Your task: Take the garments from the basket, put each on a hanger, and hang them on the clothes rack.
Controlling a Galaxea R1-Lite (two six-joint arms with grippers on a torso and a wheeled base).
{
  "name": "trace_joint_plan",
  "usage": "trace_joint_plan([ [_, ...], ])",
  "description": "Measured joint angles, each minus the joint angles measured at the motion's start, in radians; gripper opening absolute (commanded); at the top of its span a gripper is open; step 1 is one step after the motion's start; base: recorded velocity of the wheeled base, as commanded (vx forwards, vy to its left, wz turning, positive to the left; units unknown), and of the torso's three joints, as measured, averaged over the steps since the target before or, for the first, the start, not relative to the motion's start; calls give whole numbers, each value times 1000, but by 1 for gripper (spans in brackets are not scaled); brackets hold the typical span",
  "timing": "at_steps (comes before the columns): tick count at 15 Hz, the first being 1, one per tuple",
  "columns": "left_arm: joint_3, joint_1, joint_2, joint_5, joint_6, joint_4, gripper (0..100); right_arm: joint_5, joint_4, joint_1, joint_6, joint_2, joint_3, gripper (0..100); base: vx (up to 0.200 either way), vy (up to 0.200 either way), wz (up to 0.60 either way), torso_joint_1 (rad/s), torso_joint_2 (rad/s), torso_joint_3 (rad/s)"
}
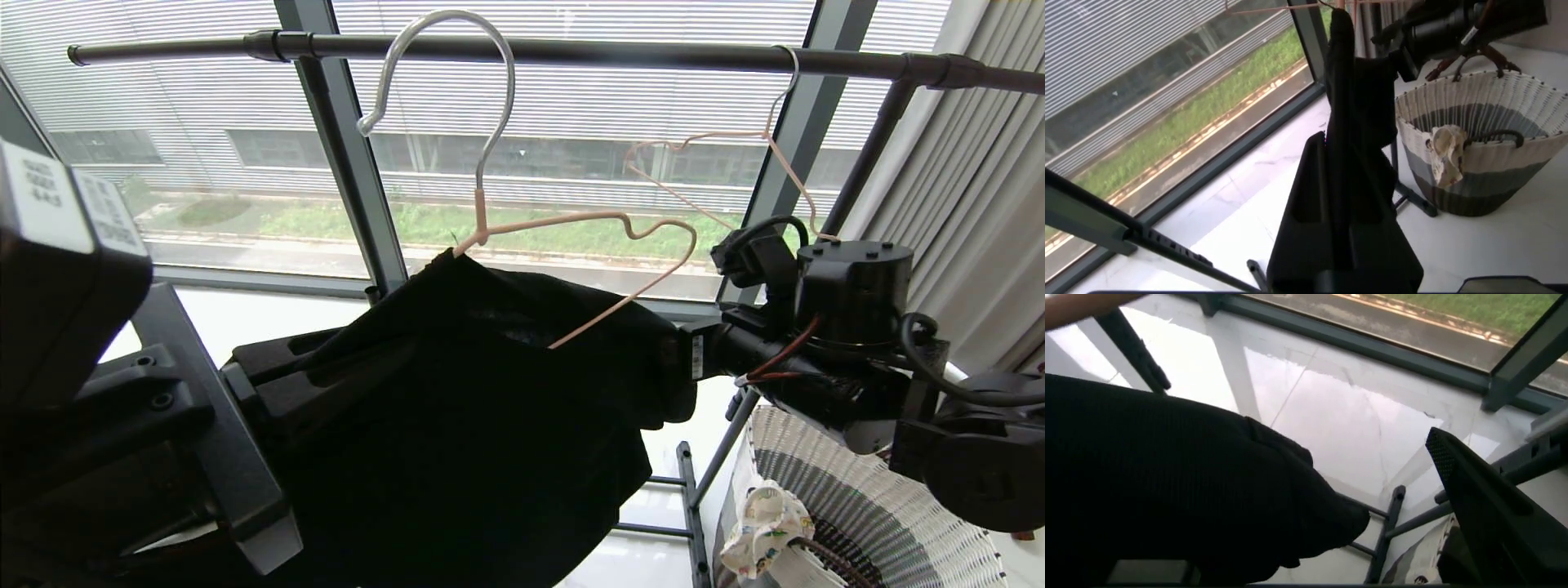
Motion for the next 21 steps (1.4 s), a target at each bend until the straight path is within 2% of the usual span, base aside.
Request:
trace_joint_plan([
  [2, 31, -1, -24, -4, 7, 2, 0, 34, 10, -28, -7, -30, 0, 100, 0, 0, 0, 0, 0, 0],
  [9, 129, -3, -65, -37, 6, 4, 0, 76, 39, -63, -12, -91, -2, 100, 0, 0, 0, 0, 0, 0],
  [12, 133, -2, -67, -50, 6, 4, 0, 108, 49, -87, -12, -115, -2, 100, 0, 0, 0, 0, 0, 0],
  [21, 139, 21, -83, -50, 6, 5, 0, 131, 52, -123, -12, -144, -2, 100, 0, 0, 0, 0, 0, 0],
])
